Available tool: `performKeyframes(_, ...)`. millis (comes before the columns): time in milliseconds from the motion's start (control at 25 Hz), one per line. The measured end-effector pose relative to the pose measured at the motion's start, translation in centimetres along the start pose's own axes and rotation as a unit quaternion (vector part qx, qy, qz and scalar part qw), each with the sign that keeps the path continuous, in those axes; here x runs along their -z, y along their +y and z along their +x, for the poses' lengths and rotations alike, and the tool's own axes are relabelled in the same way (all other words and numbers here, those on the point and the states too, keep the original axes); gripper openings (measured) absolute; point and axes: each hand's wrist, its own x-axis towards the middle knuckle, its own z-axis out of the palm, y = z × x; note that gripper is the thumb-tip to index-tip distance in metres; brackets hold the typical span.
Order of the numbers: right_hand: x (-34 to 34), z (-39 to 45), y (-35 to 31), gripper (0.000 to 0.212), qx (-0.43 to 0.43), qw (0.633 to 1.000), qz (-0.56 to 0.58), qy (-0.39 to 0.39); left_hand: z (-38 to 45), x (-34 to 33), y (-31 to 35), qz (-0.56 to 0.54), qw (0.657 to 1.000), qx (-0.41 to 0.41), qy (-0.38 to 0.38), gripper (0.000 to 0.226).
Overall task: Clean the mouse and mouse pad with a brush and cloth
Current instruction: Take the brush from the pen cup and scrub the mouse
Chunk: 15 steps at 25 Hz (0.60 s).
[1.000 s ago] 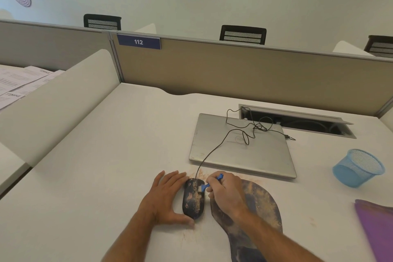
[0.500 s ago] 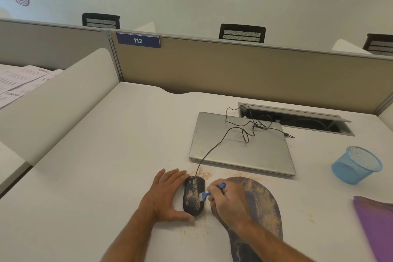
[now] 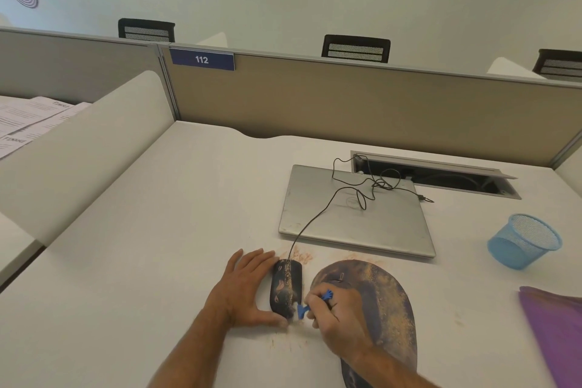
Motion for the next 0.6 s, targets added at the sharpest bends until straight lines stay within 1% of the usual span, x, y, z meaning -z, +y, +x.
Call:
performKeyframes(80, -0.1, -0.3, -0.1, 0.023, -0.002, 1.0, -0.007, -0.011, 0.0, 0.0, 0.0, 0.002, 1.0, -0.001, 0.001, 0.128)
performKeyframes(200, 0.1, -0.4, 0.2, 0.02, -0.008, 1.0, 0.009, 0.017, 0.1, 0.0, 0.0, -0.003, 1.0, 0.001, 0.005, 0.128)
performKeyframes(360, 0.1, -0.7, 0.5, 0.022, -0.029, 0.998, -0.028, -0.048, 0.0, -0.1, 0.0, 0.002, 1.0, 0.003, 0.0, 0.128)
performKeyframes(440, 0.5, -0.1, 0.3, 0.025, -0.03, 0.999, 0.01, -0.025, 0.0, -0.1, 0.0, 0.0, 1.0, 0.005, -0.003, 0.128)
performKeyframes(520, 1.1, 1.6, 0.0, 0.028, -0.028, 0.998, 0.043, 0.031, 0.1, -0.2, -0.1, -0.005, 1.0, 0.007, -0.004, 0.127)
performKeyframes(600, 1.5, 3.9, -0.6, 0.023, -0.054, 0.995, 0.021, 0.08, 0.1, -0.3, -0.2, -0.004, 1.0, 0.007, -0.004, 0.127)
